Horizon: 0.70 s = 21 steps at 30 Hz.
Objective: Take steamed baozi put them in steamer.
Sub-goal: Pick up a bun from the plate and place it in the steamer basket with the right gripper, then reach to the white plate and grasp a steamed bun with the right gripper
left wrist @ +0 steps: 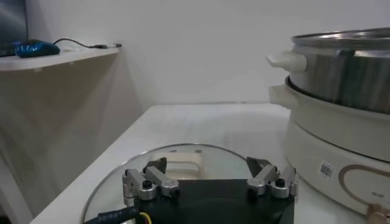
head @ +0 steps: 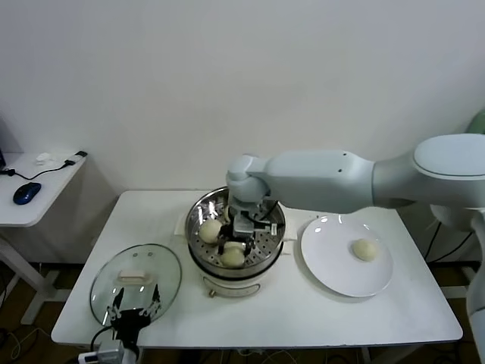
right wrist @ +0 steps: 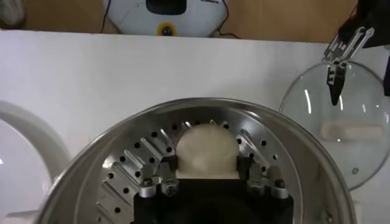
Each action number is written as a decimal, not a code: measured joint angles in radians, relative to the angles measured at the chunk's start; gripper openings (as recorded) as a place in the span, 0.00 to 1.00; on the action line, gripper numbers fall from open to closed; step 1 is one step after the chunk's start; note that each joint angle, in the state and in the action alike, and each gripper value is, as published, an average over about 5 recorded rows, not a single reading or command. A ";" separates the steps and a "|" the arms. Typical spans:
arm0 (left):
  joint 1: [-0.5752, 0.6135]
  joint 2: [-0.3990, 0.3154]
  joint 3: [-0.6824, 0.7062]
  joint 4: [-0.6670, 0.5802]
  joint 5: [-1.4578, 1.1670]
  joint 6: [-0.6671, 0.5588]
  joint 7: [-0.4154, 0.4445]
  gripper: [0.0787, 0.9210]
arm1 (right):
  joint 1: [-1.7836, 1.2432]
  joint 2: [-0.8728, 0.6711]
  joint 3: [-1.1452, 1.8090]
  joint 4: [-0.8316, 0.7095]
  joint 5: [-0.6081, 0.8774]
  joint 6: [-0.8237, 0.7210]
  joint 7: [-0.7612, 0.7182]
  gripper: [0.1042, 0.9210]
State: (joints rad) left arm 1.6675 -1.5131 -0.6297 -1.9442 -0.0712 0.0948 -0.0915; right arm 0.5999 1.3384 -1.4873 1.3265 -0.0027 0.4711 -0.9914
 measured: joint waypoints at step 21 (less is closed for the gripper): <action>0.004 -0.006 0.006 -0.015 0.006 0.000 0.003 0.88 | 0.223 -0.144 -0.070 -0.099 0.320 0.026 -0.136 0.88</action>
State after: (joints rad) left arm 1.6712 -1.5192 -0.6236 -1.9590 -0.0653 0.0948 -0.0887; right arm 0.8230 1.1944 -1.5570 1.2277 0.3175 0.4970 -1.1278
